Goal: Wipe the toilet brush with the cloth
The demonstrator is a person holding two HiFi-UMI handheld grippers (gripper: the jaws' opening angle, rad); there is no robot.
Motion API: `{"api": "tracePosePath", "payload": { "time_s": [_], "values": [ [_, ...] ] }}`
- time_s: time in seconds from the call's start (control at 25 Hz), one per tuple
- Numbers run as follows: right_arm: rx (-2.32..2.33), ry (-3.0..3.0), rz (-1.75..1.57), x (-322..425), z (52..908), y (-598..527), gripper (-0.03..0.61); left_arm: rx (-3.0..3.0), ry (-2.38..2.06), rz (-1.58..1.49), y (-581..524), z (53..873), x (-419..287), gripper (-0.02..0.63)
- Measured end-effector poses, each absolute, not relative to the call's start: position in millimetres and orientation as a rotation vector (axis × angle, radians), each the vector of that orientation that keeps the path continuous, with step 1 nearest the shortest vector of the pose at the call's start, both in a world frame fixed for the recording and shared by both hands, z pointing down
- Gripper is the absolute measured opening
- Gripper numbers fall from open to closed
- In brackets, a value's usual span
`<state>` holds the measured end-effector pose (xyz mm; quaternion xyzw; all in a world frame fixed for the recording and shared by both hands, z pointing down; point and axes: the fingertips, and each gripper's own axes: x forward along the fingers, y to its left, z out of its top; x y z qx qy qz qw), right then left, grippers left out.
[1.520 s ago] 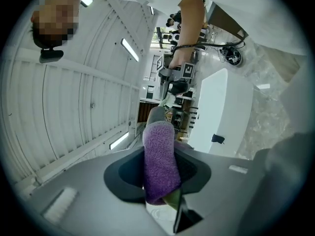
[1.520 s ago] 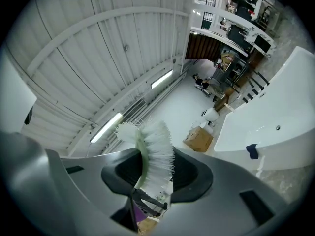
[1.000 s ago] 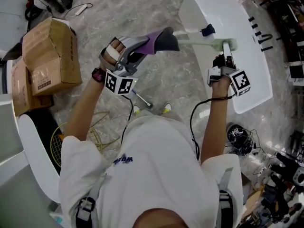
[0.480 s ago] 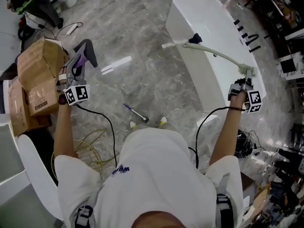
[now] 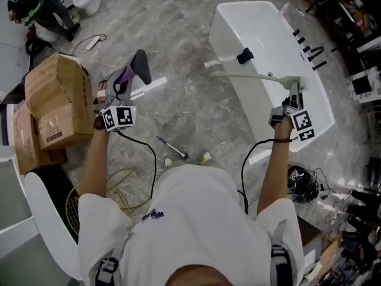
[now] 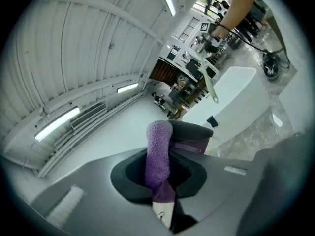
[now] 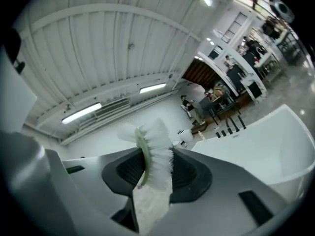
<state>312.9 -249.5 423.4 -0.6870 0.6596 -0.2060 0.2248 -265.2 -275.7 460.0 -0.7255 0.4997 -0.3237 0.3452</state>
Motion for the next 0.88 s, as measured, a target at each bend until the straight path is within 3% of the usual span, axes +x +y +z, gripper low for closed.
{"api": "tracePosePath", "payload": {
  "time_s": [0.44,0.88],
  "values": [
    [-1.887,2.458,-0.125,115.9,413.9,-252.1,0.144,-2.252,1.553,-0.341,-248.0,426.6,-147.6,0.04],
    [-1.851,2.581,0.09,58.1,414.9,-233.3,0.15,-2.446,1.765,-0.085,-208.3,429.4,-149.7,0.041]
  ]
}}
